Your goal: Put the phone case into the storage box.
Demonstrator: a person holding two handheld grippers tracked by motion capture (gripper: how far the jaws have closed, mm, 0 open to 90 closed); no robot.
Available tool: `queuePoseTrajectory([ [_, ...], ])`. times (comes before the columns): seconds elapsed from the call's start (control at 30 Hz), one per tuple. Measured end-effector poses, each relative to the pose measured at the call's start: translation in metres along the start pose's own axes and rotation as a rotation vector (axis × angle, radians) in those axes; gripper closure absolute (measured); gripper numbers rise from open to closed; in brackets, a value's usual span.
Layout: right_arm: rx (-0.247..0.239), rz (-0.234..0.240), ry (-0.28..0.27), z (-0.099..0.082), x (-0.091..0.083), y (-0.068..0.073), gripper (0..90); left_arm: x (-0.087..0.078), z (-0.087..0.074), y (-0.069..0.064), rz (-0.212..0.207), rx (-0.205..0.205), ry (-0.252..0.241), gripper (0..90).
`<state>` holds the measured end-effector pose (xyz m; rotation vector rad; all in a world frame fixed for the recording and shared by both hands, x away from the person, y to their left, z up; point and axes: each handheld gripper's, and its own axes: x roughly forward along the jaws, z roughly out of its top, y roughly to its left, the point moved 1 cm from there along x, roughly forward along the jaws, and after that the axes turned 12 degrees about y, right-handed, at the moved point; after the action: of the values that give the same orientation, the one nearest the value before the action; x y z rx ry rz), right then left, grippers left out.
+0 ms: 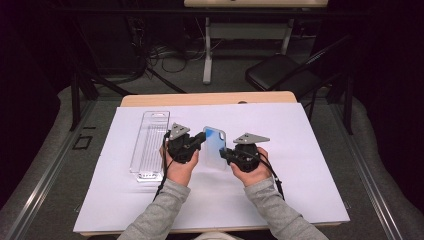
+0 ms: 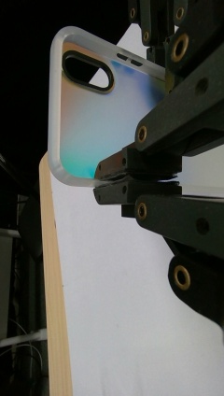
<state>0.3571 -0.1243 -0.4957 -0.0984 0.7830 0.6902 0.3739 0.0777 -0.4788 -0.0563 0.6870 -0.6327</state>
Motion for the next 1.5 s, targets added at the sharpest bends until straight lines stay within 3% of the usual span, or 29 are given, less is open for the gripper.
queuePoseTrajectory([
  [1.5, -0.008, 0.030, -0.020, 0.0004, -0.0003, 0.0030, 76.9, 0.0013, 0.0015, 0.0039, 0.006, -0.025, 0.002, 88.4],
])
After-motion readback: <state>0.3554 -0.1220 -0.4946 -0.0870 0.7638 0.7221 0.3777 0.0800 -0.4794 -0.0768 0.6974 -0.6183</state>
